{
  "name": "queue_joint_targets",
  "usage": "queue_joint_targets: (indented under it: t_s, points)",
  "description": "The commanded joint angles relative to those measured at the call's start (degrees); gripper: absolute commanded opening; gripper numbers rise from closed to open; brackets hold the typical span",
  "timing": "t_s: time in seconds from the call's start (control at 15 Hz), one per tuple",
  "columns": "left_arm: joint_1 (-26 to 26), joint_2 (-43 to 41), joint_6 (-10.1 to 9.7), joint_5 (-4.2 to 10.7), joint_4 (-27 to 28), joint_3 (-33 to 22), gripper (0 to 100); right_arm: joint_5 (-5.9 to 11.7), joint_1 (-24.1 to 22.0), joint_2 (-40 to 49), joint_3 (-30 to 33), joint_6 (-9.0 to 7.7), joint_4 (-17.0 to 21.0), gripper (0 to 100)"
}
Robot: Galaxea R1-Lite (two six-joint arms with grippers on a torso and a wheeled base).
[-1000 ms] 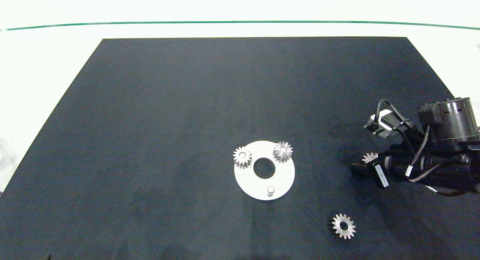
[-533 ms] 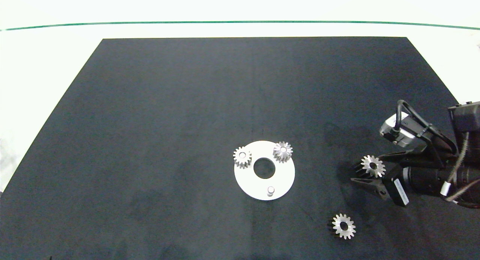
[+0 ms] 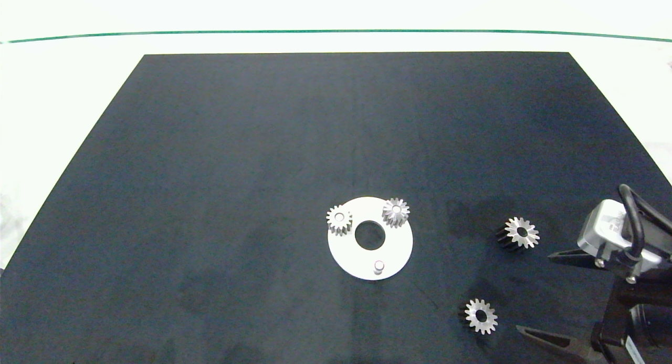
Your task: Remove an incorrectly installed larger gear and replace it with the correct smaller gear
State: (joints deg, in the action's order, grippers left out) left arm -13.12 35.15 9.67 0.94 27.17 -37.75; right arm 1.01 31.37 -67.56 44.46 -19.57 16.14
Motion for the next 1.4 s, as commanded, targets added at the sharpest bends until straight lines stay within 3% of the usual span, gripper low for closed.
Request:
queue_joint_targets:
  t_s: [0.07, 0.33, 0.4, 0.8, 1.2, 1.4]
  points:
    - [0.11, -0.08, 0.00, 0.03, 0.16, 0.05, 100, 0.13, 0.71, -1.35, -1.48, -0.65, -0.23, 100]
    - [0.11, -0.08, 0.00, 0.12, 0.16, 0.40, 100, 0.66, 2.56, -5.74, -1.48, -4.52, -0.58, 100]
    - [0.11, 0.01, 0.00, 0.12, 0.16, 0.40, 100, 1.71, 3.88, -7.85, -1.57, -5.22, -2.43, 100]
    - [0.11, -0.43, -0.17, 0.12, 0.07, 0.49, 100, 7.16, 9.41, -13.21, -6.14, -5.04, -12.27, 100]
    - [0.11, -0.78, -0.17, 0.12, 0.07, 0.84, 100, 8.92, 9.50, -15.58, -6.49, -4.87, -14.65, 100]
    - [0.11, -1.48, -0.26, 0.03, 0.07, 0.93, 100, 8.92, 9.33, -15.94, -6.93, -4.78, -14.56, 97]
